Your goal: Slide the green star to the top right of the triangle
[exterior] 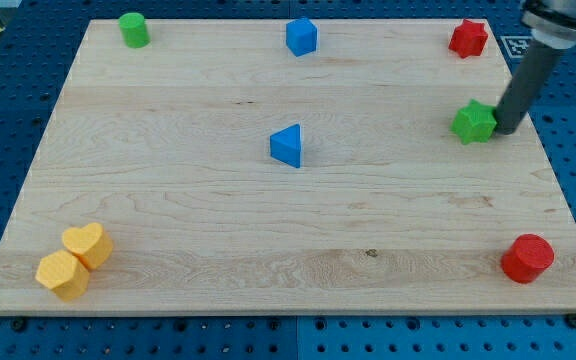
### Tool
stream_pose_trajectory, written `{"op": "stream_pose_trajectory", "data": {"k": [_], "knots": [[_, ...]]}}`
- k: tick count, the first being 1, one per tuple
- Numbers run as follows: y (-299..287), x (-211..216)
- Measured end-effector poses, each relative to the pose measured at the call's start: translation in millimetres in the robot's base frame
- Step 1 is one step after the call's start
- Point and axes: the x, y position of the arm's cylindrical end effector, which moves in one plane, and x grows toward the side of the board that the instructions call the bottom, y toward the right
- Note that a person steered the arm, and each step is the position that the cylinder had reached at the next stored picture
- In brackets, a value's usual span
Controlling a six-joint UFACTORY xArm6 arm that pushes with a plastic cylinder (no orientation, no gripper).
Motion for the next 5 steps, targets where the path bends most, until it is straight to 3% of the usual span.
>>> {"op": "stream_pose_trajectory", "data": {"k": [1,2,3,4,5], "knots": [[-29.5,0.4],[-24.7,27.0],[-41.6,24.8],[-72.5,-7.2],[-43.1,-10.0]]}}
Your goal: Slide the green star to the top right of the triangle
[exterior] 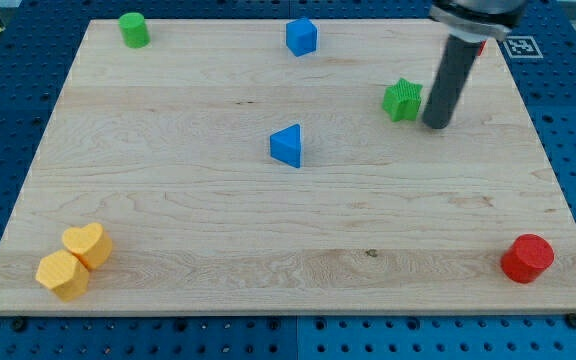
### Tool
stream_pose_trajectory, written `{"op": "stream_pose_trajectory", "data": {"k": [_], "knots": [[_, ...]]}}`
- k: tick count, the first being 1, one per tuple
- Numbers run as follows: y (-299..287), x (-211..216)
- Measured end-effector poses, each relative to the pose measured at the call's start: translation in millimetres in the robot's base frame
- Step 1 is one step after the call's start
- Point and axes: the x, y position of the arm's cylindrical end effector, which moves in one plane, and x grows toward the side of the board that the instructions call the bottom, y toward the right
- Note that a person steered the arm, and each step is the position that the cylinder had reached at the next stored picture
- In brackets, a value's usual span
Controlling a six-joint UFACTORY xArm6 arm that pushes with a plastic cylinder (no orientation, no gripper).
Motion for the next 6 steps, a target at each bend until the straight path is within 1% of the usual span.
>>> {"op": "stream_pose_trajectory", "data": {"k": [1,2,4,5,6], "knots": [[13.2,-17.3],[-45.8,-17.3],[-108.3,-18.3],[-65.5,-18.3],[-61.0,-29.6]]}}
